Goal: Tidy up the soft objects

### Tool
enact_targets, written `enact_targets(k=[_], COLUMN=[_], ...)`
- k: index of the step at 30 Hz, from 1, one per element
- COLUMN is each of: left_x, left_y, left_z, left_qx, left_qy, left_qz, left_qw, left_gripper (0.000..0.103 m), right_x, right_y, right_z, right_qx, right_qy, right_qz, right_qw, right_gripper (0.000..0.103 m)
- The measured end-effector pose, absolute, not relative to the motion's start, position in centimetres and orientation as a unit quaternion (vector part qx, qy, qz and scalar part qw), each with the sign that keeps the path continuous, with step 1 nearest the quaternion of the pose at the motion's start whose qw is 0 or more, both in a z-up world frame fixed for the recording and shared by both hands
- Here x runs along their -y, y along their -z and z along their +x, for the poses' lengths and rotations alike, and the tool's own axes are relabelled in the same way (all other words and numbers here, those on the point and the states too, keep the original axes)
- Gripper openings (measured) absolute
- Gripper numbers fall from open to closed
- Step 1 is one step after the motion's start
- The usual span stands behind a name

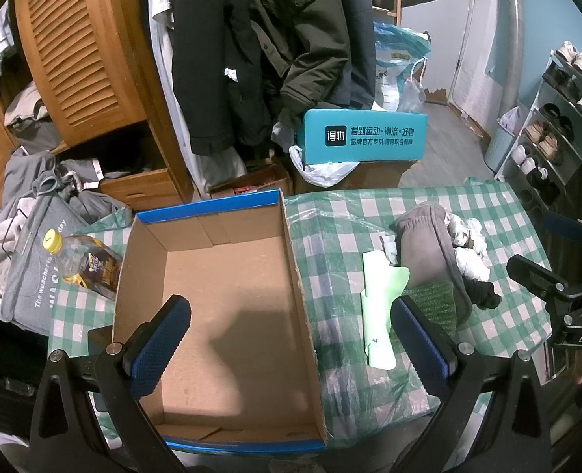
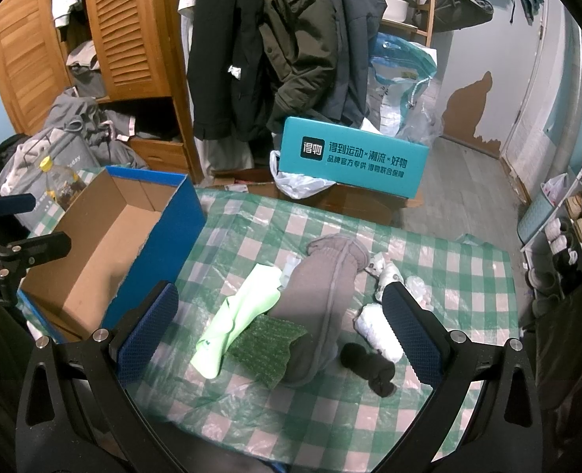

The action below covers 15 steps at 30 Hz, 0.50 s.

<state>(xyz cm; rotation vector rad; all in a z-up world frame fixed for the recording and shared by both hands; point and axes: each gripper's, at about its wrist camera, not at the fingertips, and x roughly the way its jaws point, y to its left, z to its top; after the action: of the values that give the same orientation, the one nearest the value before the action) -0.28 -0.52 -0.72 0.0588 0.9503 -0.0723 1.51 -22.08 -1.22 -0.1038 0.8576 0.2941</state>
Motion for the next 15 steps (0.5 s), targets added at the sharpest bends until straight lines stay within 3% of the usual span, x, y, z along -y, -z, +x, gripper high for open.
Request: enact_targets(k=[15], left_x=[0.57], left_y=[0.62], left_z=[-0.1], left_qx=[-0.458], left_qy=[0.034], left_qz=[0.029], left_qw=[0.888], left_gripper=[0.102], right_x=[22.06], right_y=[1.16], right_z=[1.5], right_qx=[-0.415], right_qy=[-0.142], right_qz=[-0.05], right_qw=[0.897], right_gripper=[0.102])
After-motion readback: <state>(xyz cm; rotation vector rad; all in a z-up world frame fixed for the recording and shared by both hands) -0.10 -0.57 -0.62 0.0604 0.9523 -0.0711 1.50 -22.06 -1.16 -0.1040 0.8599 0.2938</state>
